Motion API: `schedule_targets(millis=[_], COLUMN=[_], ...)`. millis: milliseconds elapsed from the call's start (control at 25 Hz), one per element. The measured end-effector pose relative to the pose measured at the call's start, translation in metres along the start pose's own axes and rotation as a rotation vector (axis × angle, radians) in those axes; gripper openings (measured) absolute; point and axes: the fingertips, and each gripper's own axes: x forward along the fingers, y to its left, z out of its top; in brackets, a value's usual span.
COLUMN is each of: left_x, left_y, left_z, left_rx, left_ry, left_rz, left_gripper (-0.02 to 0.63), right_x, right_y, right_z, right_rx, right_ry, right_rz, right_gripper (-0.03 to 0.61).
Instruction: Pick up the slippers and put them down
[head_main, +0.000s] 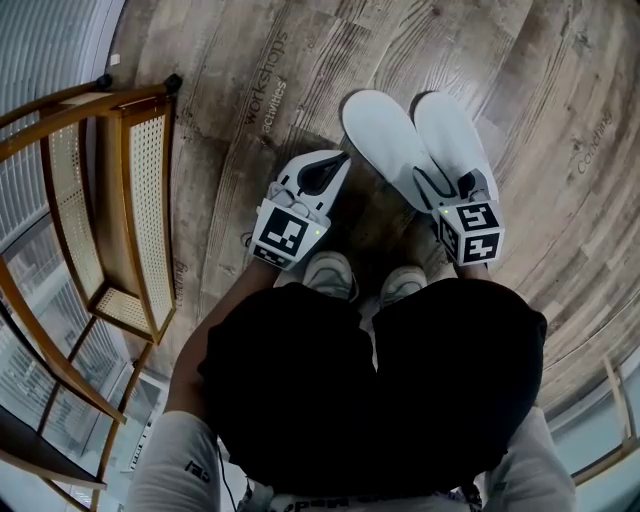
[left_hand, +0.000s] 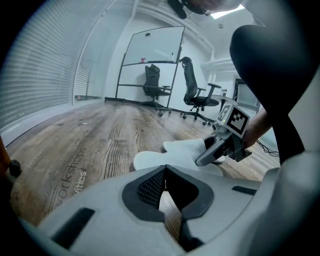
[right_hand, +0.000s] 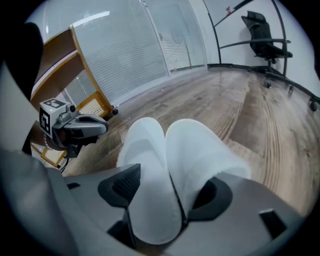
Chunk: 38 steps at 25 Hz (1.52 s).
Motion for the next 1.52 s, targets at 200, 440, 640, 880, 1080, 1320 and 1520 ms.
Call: schedule_targets(millis=[200,440,640,880,1080,1320,1520], left_x=[-0.002,-0.005,-0.009,-0.017,-0.038,-0.082,-0.133], left_y=[-0.002,0.0,0.005,0.006,0.003,0.007,0.009], left_z=[0.001,0.004,0.002,0.006,0.034,0.1,0.178], left_rx=[0.002,0.006,0.014,-0.011,-0.02,-0.043,-0.088], left_ry=[-0.006,-0.01,-0.006,-0.001,0.006,-0.003,-0.052], left_rz=[-0.003,-0.005,-0.012,-0.002,0.012,0.091,0.139], left_gripper=[0.012,0.012,0.012,0.012,0.012,0.012,0.012], right_x=[0.0,0.004,-0.012,-0.032,-0.059,-0.121,-0.191], right_y=[0.002,0.016,0.021,0.012,0.02,0.025,0.046], right_z=[-0.002,0.013,-0.016,-0.012,0.018,0.091,0.167], right_rx=[0.095,0.099,0.24,0.245,0.233,0.171,0.074], right_ry=[0.124,0.132,0.242,0.212,0.175,0.05,-0.062], right_rz=[0.037,0.097,0.137,0.108,0.128,0.08,0.039], right_gripper=[0.266,0.283,0.285,0.284,0.282,0.204,0.084])
